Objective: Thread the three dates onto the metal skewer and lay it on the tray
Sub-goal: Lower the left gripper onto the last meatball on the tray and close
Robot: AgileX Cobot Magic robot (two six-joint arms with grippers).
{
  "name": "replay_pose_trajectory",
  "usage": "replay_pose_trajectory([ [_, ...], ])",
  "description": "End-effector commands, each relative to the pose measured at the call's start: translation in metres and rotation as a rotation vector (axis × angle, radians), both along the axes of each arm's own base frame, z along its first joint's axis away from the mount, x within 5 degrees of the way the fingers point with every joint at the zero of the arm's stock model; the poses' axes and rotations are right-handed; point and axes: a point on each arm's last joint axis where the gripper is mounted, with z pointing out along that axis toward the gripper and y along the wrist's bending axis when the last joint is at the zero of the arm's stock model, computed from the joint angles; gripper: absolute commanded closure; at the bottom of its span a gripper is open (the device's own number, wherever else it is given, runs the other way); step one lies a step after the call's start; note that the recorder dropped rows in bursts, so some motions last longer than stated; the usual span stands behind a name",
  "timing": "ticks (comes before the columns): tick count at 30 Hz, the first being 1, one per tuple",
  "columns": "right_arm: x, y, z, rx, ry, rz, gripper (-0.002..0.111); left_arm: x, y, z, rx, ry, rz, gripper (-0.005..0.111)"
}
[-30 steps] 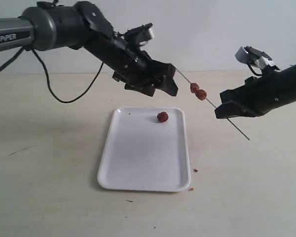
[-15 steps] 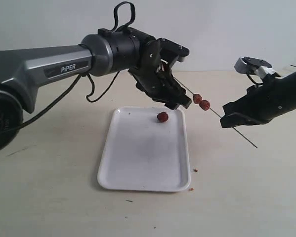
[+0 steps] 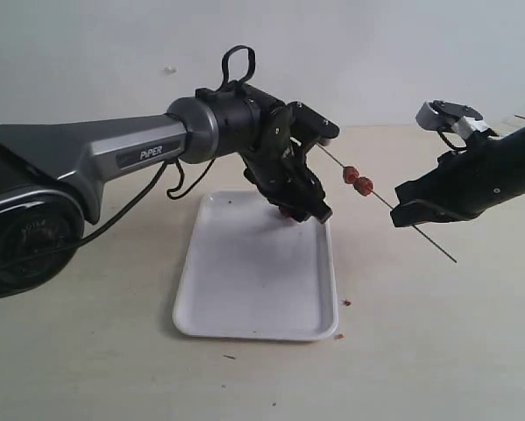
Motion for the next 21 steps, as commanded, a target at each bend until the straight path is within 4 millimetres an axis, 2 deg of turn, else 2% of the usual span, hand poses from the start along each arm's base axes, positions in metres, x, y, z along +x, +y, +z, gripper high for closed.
replay_pose_trajectory([
  [1, 0.000, -0.002, 0.003, -0.007, -0.011, -0.007, 0.108, 0.003, -0.002, -0.006, 0.004, -0.019, -0.010, 0.039],
  [8, 0.000, -0.003, 0.003, -0.008, -0.012, -0.009, 0.108, 0.002, -0.003, -0.012, 0.002, -0.007, -0.009, 0.039],
  [12, 0.000, -0.003, 0.003, -0.008, -0.013, -0.011, 0.108, 0.000, -0.003, -0.019, 0.007, 0.029, -0.001, 0.045],
  [21, 0.001, -0.003, 0.003, -0.013, -0.018, -0.019, 0.108, -0.003, 0.000, -0.021, 0.033, 0.062, 0.003, 0.046],
])
